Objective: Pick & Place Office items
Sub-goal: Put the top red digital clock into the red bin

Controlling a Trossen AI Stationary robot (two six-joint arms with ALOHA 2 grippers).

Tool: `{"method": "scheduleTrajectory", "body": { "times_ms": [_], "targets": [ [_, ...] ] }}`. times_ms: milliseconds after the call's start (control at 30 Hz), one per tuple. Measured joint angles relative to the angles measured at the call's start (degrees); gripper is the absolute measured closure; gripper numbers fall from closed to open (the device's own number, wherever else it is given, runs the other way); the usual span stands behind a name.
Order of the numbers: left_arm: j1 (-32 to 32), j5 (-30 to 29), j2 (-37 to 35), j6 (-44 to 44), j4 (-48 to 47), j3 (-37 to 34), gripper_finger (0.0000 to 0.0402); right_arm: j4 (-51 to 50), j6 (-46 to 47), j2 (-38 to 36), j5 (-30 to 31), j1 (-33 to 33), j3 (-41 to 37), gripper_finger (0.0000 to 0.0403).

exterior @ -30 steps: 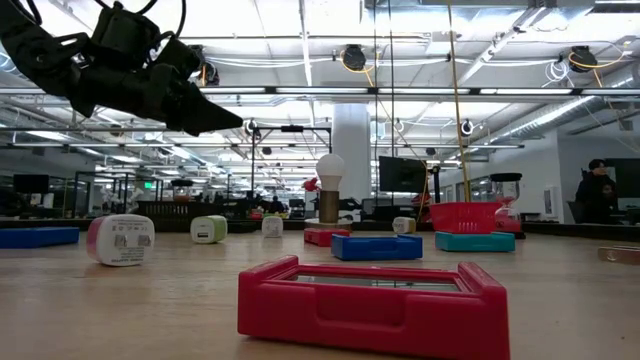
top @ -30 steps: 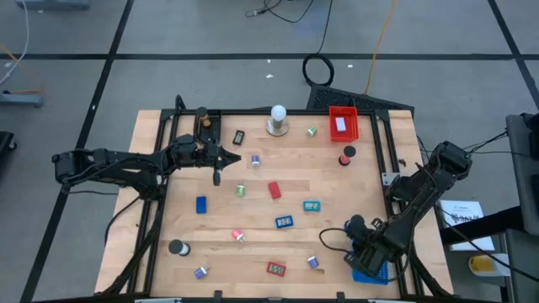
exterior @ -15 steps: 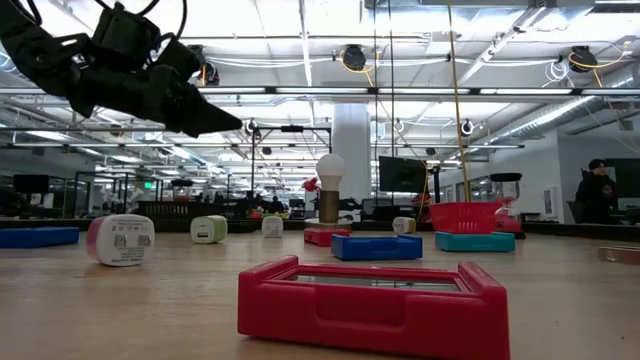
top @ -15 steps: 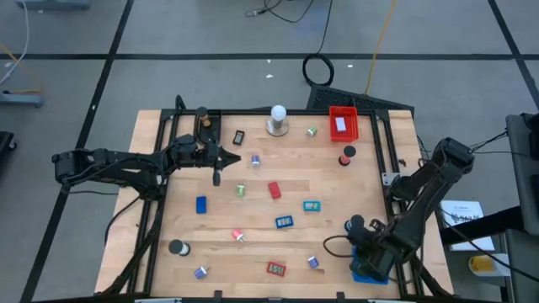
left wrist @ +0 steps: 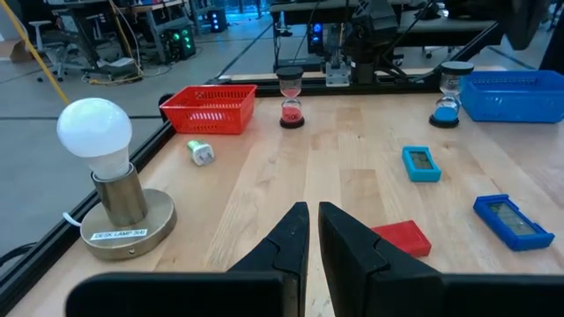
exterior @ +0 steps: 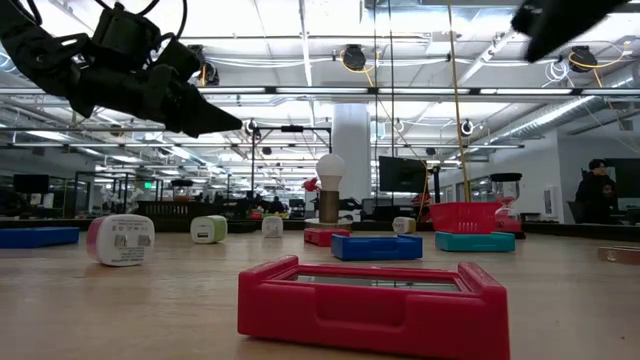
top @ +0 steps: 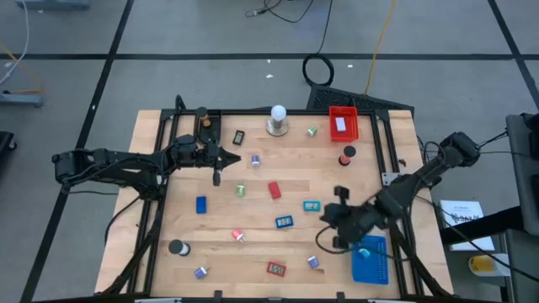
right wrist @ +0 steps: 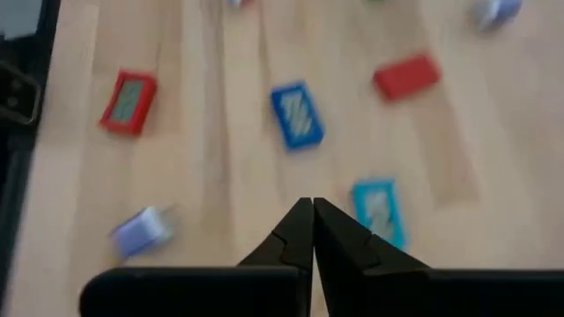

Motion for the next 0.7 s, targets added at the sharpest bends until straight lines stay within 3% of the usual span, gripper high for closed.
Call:
{"method": "scheduleTrajectory", "body": {
  "times_ms": [233,433,700],
  "targets": [
    [0.0,0.0,0.0,0.0,0.0,0.0,0.0364,13.9,-16.1,-1.7,-2.8,-10.0,-7.0,0.0399],
    [0.0,0.0,0.0,0.0,0.0,0.0,0.0364,24.4,-18.8,-1.2,-4.6,-15.4,-10.5,0.0399],
    [0.0,0.0,0.0,0.0,0.0,0.0,0.0364,29.5,-22.1,1.7,-4.6,-16.9,-11.3,0.0398]
  ]
}}
